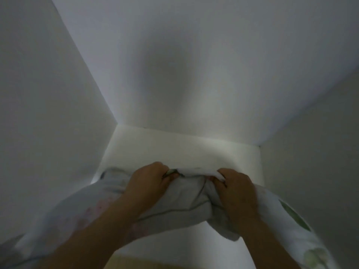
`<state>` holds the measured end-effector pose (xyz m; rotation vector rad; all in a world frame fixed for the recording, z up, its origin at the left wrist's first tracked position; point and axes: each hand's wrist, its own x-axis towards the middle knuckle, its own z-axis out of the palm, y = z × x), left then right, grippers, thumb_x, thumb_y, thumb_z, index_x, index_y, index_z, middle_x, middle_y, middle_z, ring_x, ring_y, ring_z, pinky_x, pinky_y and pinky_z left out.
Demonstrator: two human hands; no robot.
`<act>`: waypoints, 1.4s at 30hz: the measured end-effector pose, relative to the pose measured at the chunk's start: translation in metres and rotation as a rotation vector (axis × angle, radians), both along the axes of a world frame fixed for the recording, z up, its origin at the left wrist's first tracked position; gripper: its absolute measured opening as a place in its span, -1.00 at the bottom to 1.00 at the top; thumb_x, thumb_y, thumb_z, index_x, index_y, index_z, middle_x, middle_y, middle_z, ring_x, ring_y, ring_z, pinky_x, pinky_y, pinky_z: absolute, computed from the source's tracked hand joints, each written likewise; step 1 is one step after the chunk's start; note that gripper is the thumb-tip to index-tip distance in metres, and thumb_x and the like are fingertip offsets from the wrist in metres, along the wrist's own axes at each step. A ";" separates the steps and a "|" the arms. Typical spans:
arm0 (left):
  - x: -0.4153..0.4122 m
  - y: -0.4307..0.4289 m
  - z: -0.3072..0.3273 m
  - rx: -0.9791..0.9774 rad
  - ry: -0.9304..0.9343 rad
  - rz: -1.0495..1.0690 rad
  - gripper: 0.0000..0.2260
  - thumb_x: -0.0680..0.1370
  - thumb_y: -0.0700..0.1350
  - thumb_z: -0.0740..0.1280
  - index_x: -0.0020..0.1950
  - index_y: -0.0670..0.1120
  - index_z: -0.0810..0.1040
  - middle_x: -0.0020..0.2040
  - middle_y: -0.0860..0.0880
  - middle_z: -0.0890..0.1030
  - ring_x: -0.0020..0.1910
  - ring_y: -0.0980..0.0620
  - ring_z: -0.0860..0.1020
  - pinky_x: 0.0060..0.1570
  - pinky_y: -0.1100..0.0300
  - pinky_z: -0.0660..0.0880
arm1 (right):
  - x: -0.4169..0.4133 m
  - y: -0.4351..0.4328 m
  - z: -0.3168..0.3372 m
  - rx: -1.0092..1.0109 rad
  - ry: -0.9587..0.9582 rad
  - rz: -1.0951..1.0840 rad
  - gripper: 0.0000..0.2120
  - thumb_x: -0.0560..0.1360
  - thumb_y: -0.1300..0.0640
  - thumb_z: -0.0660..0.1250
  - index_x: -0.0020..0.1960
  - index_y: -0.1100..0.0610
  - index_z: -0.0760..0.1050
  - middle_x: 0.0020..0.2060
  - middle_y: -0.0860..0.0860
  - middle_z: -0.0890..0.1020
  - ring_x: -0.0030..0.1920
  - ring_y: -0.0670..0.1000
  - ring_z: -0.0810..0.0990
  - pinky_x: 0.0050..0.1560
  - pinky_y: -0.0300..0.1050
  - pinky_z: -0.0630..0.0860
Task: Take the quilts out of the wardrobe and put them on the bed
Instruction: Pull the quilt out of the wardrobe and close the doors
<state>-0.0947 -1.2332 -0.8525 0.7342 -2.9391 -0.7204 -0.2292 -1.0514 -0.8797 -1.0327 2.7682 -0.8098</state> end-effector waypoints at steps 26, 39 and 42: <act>0.120 0.016 0.434 -0.126 0.275 -0.049 -0.30 0.36 0.34 -0.22 -0.06 -0.05 0.58 -0.09 0.00 0.61 -0.06 0.00 0.56 -0.02 0.15 0.43 | 0.116 0.025 0.467 -0.084 0.092 0.037 -0.59 0.33 -0.34 0.08 -0.36 -0.05 0.47 -0.46 -0.04 0.54 -0.32 0.06 0.59 -0.27 -0.10 0.45; 0.181 0.062 0.605 -0.248 0.386 -0.106 -0.45 0.48 0.31 -0.04 -0.24 -0.08 0.53 -0.26 0.00 0.55 -0.26 0.05 0.48 -0.23 0.21 0.30 | 0.188 0.082 0.637 -0.162 0.198 0.011 -0.64 0.42 -0.26 0.26 -0.39 -0.04 0.41 -0.47 -0.08 0.49 -0.28 0.10 0.59 -0.24 -0.07 0.44; 0.197 0.084 0.636 -0.266 0.401 -0.100 -0.60 0.58 0.15 0.10 -0.22 -0.10 0.54 -0.24 -0.04 0.55 -0.22 -0.01 0.50 -0.19 0.15 0.37 | 0.202 0.101 0.664 -0.181 0.241 0.018 -0.66 0.44 -0.24 0.28 -0.37 -0.04 0.43 -0.45 -0.08 0.50 -0.26 0.09 0.59 -0.24 -0.08 0.42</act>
